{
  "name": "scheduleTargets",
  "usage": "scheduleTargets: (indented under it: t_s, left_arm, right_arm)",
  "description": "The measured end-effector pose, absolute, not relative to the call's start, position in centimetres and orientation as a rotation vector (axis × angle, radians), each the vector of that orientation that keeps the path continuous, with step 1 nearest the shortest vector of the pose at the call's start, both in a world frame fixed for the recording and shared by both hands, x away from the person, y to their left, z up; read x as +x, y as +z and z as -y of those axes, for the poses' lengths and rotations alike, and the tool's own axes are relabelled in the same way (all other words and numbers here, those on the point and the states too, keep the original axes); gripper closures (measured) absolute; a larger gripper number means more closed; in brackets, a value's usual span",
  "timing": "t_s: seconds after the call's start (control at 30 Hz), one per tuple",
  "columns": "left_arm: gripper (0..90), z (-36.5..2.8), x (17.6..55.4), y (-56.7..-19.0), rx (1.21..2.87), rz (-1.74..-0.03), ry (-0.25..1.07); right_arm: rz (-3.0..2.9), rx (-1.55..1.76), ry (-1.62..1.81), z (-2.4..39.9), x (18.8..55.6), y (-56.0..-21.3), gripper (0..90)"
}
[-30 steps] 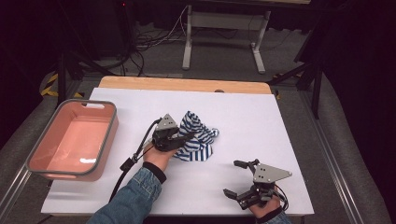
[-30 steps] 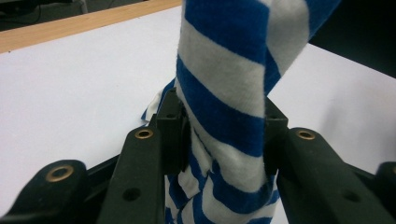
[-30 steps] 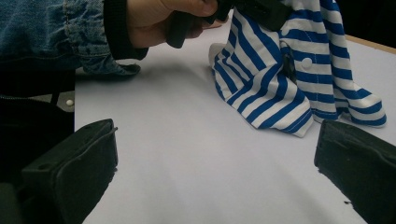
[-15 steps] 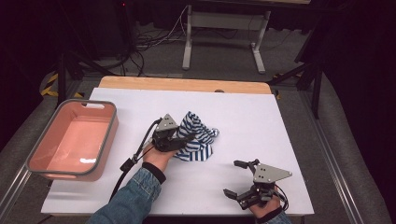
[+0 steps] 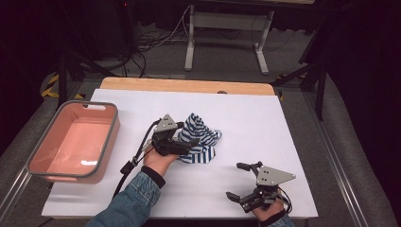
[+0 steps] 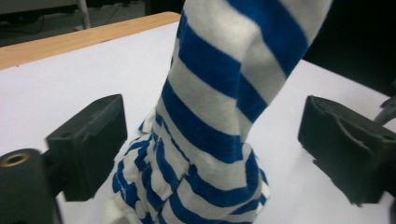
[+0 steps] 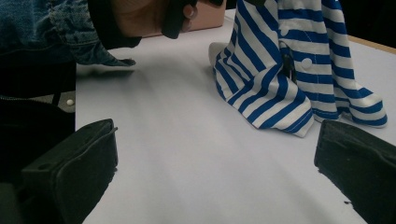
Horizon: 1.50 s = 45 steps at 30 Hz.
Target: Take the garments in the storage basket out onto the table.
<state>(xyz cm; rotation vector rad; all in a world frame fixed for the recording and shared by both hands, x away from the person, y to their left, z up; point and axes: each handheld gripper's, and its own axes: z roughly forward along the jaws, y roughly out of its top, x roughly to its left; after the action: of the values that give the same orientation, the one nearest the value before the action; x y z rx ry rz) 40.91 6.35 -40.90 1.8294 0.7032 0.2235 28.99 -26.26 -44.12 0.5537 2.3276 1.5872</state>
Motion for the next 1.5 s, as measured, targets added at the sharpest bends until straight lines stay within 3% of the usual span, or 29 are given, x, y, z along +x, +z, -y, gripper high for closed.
scheduleTargets:
  t_s: [0.3, 0.97, 1.5]
  left_arm:
    - [1.6, -6.7, 40.2, -40.1, 1.843, -0.677, 0.251]
    - [1.3, -8.5, 37.3, -38.2, 1.932, -0.579, 0.284]
    - [0.1, -13.3, 34.8, -38.7, 1.860, -0.544, 0.257]
  right_arm:
    - [-2.329, 0.553, 1.588, 26.3, 29.0, -44.1, 0.1]
    - [-2.325, 0.553, 1.592, 26.3, 29.0, -44.1, 0.1]
    - [-2.328, 0.554, 1.591, 26.2, 29.0, -44.1, 0.1]
